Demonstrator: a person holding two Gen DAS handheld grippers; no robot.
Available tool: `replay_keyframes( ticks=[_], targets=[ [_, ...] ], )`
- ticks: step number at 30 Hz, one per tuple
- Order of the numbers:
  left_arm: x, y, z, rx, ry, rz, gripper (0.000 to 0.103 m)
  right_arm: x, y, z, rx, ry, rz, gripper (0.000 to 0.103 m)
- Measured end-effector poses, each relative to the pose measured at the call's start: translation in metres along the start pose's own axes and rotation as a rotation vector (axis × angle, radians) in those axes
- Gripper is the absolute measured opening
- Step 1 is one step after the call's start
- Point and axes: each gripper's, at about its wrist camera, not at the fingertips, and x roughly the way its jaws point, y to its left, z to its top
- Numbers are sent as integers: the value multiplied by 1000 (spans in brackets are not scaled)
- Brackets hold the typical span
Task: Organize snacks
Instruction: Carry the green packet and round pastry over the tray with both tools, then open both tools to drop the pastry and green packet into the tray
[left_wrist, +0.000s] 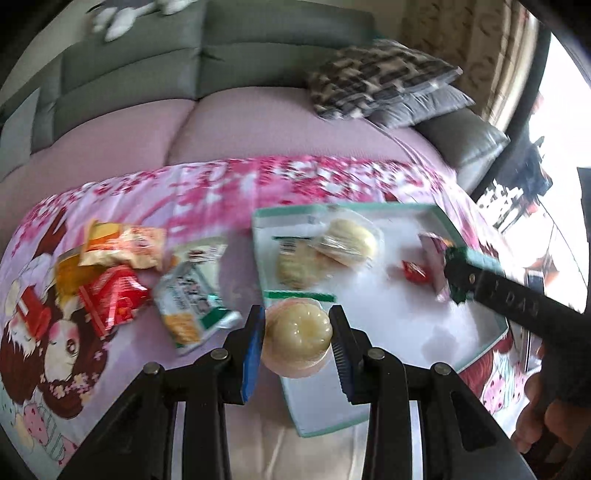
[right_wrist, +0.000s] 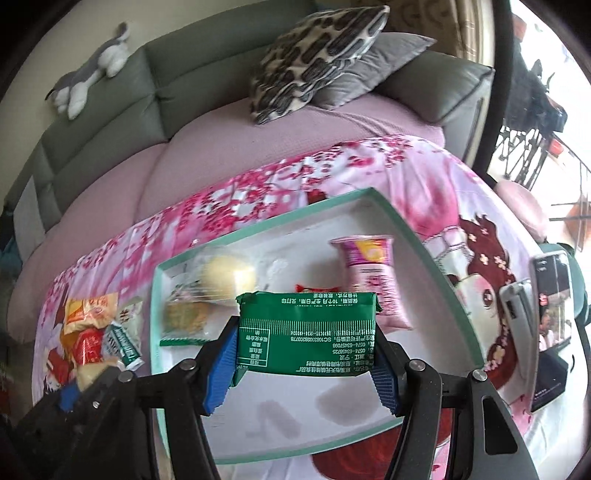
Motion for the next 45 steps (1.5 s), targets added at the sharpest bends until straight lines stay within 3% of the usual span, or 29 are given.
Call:
replay_keyframes(
  ticks=[10, 45],
  targets=[
    [32, -36, -10, 84, 58, -13, 37, 12, -7, -3, 3, 39, -7, 67],
    [79, -33, -12, 80, 110, 26, 37, 71, 4, -24, -35, 203, -21, 67]
  ],
)
